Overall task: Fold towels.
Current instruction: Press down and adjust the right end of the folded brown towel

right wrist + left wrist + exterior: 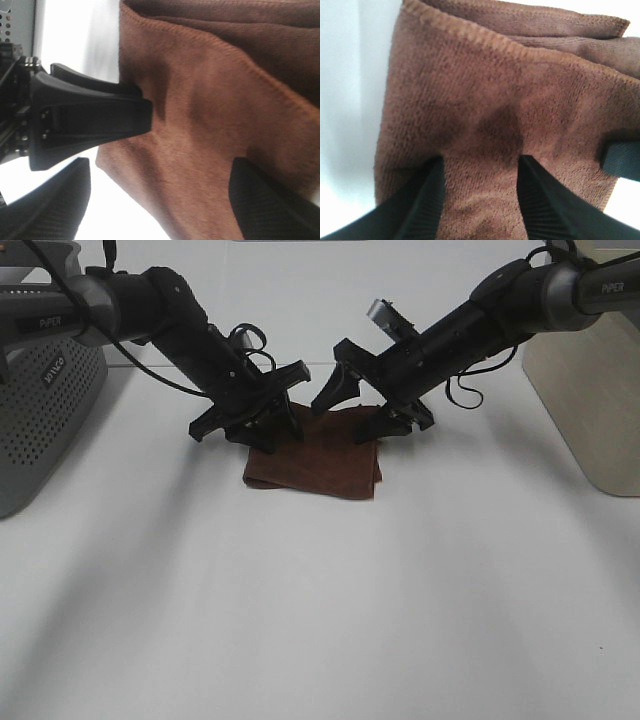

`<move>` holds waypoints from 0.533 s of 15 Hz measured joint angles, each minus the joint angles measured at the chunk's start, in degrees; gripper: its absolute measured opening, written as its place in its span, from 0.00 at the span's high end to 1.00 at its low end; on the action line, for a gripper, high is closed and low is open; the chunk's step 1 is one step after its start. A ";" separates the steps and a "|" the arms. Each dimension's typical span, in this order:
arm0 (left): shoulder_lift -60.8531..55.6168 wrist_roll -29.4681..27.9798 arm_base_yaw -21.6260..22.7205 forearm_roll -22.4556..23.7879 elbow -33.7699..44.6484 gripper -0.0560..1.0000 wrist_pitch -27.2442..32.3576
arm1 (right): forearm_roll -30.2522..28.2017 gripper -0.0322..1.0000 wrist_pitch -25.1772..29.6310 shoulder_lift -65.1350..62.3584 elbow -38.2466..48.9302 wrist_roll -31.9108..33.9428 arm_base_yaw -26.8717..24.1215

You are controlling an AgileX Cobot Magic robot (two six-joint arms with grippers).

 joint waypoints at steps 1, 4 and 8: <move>0.00 0.00 0.00 0.00 0.00 0.53 0.00 | -0.92 0.25 -0.06 0.11 0.00 0.80 -1.38; 0.00 0.00 0.00 0.11 0.00 0.53 0.00 | -2.75 0.25 1.26 0.23 0.00 1.32 -5.39; -1.95 0.00 0.00 1.38 0.00 0.49 0.74 | -3.90 0.25 5.39 -3.27 0.00 1.32 -6.13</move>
